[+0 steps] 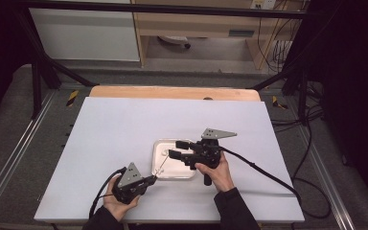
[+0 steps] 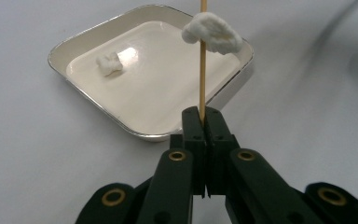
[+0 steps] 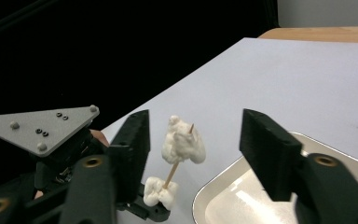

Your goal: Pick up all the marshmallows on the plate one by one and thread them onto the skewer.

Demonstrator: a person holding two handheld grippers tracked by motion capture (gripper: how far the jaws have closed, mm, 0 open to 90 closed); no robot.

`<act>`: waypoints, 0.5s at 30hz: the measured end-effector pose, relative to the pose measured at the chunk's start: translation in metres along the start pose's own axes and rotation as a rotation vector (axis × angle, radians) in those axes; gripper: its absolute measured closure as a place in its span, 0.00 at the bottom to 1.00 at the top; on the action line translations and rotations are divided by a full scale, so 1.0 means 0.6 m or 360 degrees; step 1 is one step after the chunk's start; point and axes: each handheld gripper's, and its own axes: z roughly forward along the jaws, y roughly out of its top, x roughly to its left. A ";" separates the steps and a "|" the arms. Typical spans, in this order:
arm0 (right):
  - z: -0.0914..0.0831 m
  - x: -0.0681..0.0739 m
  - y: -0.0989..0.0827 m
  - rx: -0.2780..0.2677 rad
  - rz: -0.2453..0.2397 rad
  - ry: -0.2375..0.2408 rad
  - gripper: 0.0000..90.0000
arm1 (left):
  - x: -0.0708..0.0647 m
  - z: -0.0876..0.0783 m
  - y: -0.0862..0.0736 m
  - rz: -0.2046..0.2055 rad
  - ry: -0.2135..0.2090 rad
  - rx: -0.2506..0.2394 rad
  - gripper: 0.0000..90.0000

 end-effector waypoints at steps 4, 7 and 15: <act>0.007 -0.005 -0.002 0.0008 0.0028 0.0038 0.73 | -0.002 0.002 -0.001 0.0009 -0.0006 0.0006 0.99; 0.011 -0.006 -0.005 0.0026 0.0031 0.0073 0.82 | -0.002 0.003 -0.001 0.0016 -0.0013 0.0011 0.99; 0.014 -0.004 -0.014 0.0070 0.0006 0.0115 0.91 | -0.006 0.004 -0.003 0.0025 0.0000 0.0035 0.99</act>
